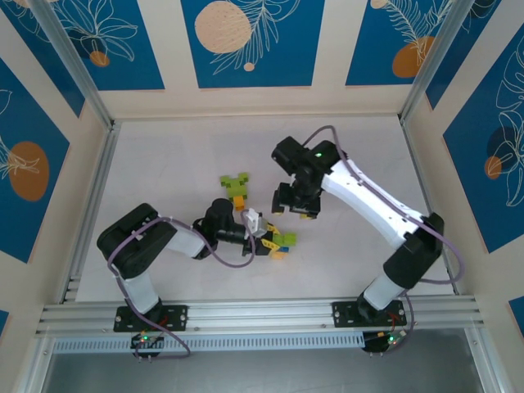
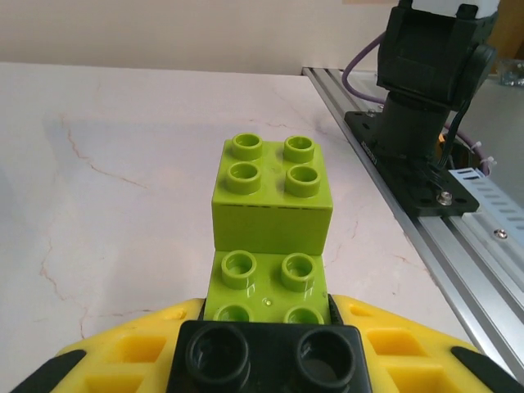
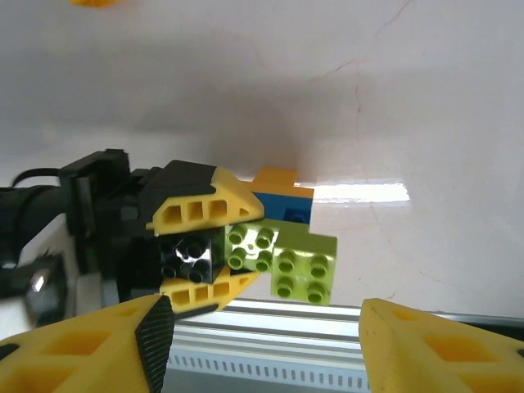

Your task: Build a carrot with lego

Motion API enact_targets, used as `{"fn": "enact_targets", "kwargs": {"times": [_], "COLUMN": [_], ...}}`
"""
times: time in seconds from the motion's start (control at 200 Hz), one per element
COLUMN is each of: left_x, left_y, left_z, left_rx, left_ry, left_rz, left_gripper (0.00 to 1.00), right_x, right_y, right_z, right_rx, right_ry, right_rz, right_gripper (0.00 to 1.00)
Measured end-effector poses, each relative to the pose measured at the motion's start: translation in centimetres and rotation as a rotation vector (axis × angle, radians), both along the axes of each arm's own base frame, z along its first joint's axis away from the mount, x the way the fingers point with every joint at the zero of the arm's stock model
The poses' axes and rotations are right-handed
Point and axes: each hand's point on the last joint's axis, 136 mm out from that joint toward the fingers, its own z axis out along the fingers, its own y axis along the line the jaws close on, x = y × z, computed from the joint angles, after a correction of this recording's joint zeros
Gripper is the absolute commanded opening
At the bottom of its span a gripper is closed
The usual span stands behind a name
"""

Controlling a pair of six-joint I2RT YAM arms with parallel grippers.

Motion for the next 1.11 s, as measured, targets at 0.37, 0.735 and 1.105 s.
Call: {"fn": "enact_targets", "kwargs": {"times": [0.37,0.735,1.105], "left_x": [3.1,10.8,19.8], "left_y": [-2.8,-5.3,-6.2], "left_z": [1.0,6.1,-3.9], "left_rx": [0.183,0.231,0.333], "left_ry": [0.389,0.564,0.808], "left_rz": [0.058,0.087,0.171], "left_gripper": [0.27,0.30,0.30], "right_x": [-2.6,-3.7,-5.7], "right_y": [-2.7,-3.9,-7.6], "right_z": [-0.1,0.7,3.2], "right_rx": [0.093,0.251,0.343], "right_ry": [-0.054,-0.179,-0.314], "right_rz": [0.013,0.030,-0.050], "right_gripper": [0.63,0.62,0.62]}}
